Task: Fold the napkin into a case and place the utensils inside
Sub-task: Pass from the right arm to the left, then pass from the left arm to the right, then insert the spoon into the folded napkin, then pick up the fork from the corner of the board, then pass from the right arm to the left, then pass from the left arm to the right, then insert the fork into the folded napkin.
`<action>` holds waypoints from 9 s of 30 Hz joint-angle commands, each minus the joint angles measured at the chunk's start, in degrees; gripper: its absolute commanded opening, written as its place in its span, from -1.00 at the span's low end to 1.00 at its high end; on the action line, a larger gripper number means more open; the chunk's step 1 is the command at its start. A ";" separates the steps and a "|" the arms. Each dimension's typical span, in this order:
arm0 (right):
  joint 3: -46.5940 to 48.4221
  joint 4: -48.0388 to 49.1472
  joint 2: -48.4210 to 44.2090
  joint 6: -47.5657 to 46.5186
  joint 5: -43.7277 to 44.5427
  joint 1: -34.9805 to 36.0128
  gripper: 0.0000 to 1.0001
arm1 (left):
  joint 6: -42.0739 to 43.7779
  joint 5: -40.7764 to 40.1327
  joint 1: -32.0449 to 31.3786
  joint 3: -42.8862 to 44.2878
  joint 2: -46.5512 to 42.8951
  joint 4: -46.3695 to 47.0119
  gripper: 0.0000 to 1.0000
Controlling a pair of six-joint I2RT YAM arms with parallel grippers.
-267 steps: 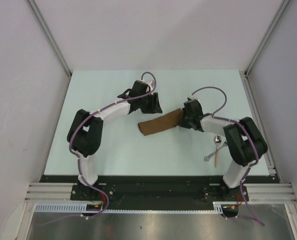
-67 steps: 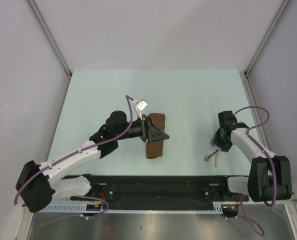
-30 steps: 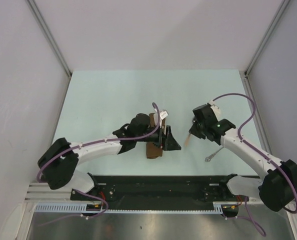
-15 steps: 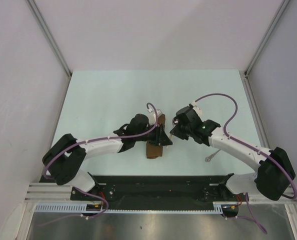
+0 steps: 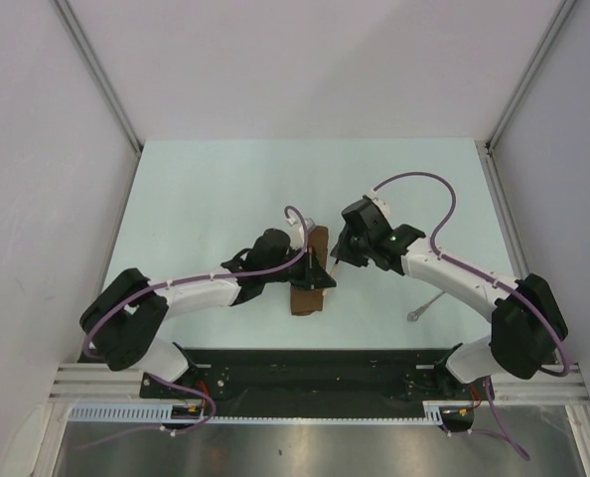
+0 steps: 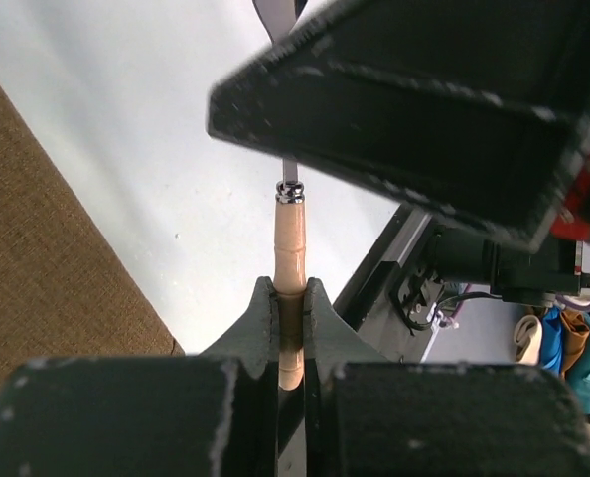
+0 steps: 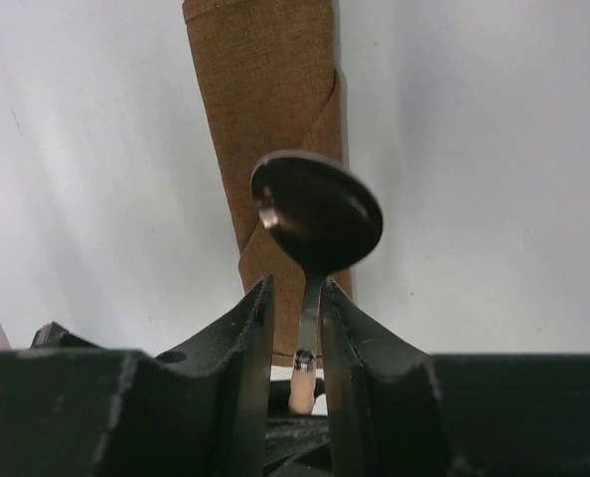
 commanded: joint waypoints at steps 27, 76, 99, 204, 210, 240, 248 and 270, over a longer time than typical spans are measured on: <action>13.19 8.70 14.92 -14.57 2.03 -2.89 -1.00 | -0.33 -8.63 5.40 -11.96 -12.19 1.00 -0.03; 31.14 -6.15 35.69 -6.76 -0.60 2.47 -1.00 | -2.26 -3.89 6.56 -21.72 -2.61 16.29 -1.00; 22.08 -4.92 31.56 -2.36 -0.43 6.86 -0.99 | -2.17 -3.89 6.47 -21.55 -2.26 16.82 -1.00; -5.43 5.45 -5.18 -0.69 1.85 -4.74 -0.40 | -2.44 11.31 -2.50 -5.99 4.42 16.55 -1.00; -4.55 5.10 -5.01 -1.74 1.95 -4.74 -1.00 | -2.44 10.96 -2.15 -6.34 4.60 15.85 -0.96; 34.21 2.29 34.37 -25.91 10.47 -2.54 -1.00 | 1.61 0.06 5.94 -20.93 -3.85 14.44 -1.00; 33.15 -2.71 33.05 -23.46 10.56 -0.52 -1.00 | 1.17 0.41 5.94 -20.76 -1.91 15.94 -1.00; 26.48 -6.85 29.89 -17.65 5.02 1.94 -1.00 | 0.55 0.94 6.03 -20.93 -0.59 17.52 -1.00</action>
